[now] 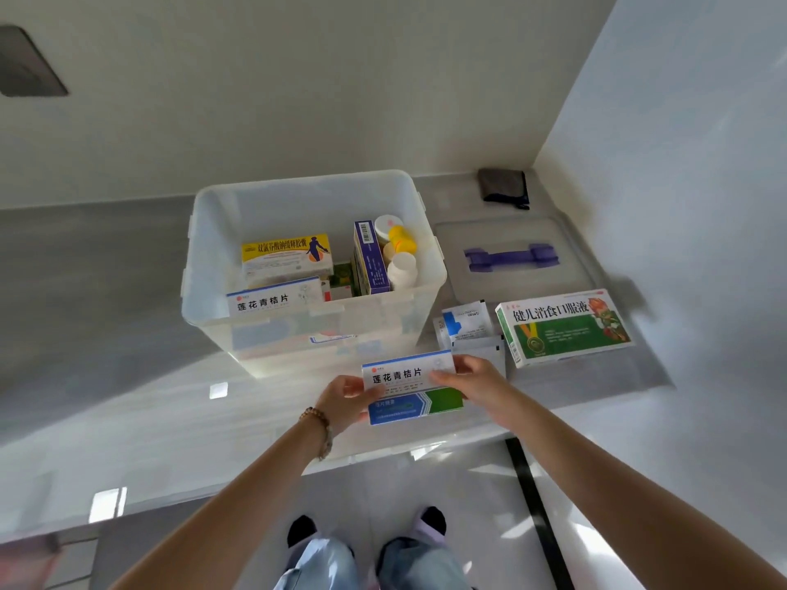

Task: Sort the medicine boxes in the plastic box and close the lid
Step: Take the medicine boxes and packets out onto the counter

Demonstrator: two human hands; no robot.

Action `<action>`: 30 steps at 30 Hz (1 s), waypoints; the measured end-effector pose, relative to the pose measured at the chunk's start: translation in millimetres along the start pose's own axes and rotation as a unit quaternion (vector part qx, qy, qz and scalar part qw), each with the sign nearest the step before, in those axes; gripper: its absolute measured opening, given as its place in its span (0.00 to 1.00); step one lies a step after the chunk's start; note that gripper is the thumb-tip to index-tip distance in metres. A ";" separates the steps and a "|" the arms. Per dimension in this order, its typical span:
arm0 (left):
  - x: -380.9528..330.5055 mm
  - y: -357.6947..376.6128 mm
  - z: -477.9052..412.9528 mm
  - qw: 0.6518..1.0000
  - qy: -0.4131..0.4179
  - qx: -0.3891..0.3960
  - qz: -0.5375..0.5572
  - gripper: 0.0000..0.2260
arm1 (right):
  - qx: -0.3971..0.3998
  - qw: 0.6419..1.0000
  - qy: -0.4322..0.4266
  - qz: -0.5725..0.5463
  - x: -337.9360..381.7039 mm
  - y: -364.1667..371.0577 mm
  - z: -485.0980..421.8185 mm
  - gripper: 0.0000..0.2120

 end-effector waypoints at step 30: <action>-78.8 -54.8 37.6 0.935 0.193 -0.072 -0.288 0.15 | -0.011 0.977 -0.161 0.138 70.6 11.6 30.9 0.22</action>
Point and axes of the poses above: each hand's wrist, its own z-axis away from the middle knuckle, its own y-axis out of the palm, x = y × z, the point moved 9 cm from there along -z, towards the middle knuckle, and after that the axes turned 8 degrees about y, right-handed, at the moved point
